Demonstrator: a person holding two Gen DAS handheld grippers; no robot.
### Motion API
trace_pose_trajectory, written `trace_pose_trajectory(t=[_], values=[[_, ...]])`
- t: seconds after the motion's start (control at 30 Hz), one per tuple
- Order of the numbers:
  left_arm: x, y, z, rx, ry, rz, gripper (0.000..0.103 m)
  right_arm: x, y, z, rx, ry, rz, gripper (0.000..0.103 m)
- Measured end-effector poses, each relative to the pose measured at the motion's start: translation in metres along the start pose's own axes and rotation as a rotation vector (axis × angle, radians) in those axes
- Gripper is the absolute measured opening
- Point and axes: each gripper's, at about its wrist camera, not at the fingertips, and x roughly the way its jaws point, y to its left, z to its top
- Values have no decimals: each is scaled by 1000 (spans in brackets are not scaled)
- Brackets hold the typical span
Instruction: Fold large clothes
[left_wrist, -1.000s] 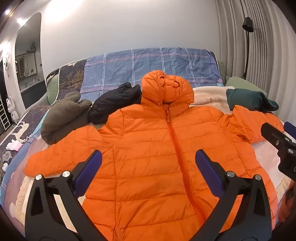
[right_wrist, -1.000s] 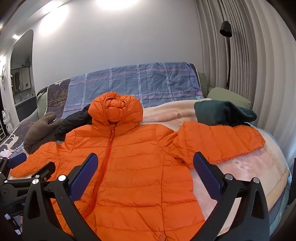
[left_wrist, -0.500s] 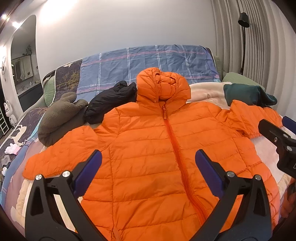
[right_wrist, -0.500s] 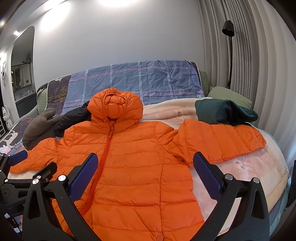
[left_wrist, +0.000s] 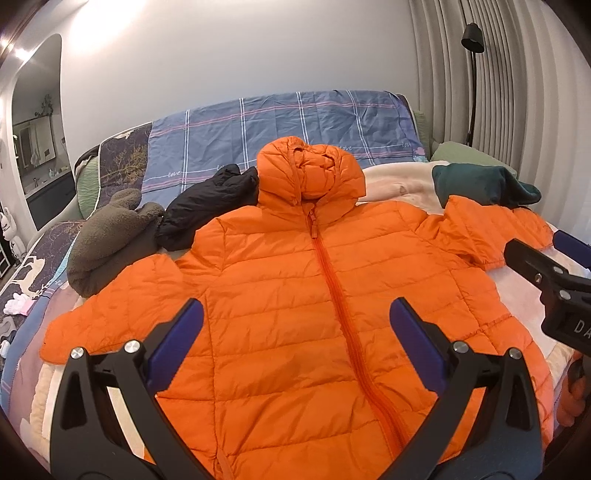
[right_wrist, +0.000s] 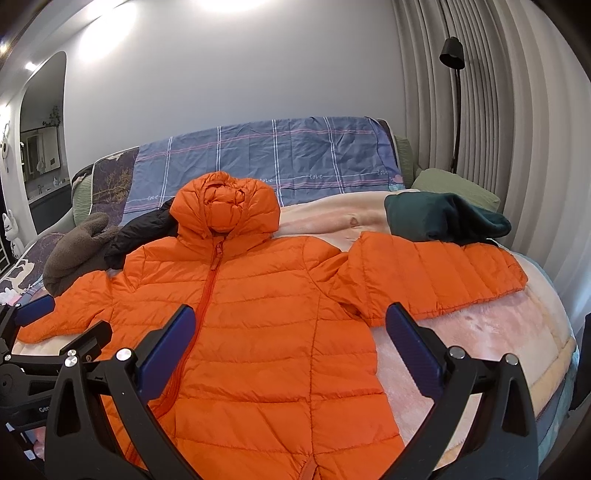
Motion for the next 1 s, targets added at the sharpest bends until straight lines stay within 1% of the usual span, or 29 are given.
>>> trace_pose_trajectory(t=[0.47,1.0], values=[[-11,-4,0,8,-20,8,101,-7,-8,-6,7,-9,-1,102],[-12,-1,0,4,-18,15,101,-10,-7,-7,-9,-15,-8,102]])
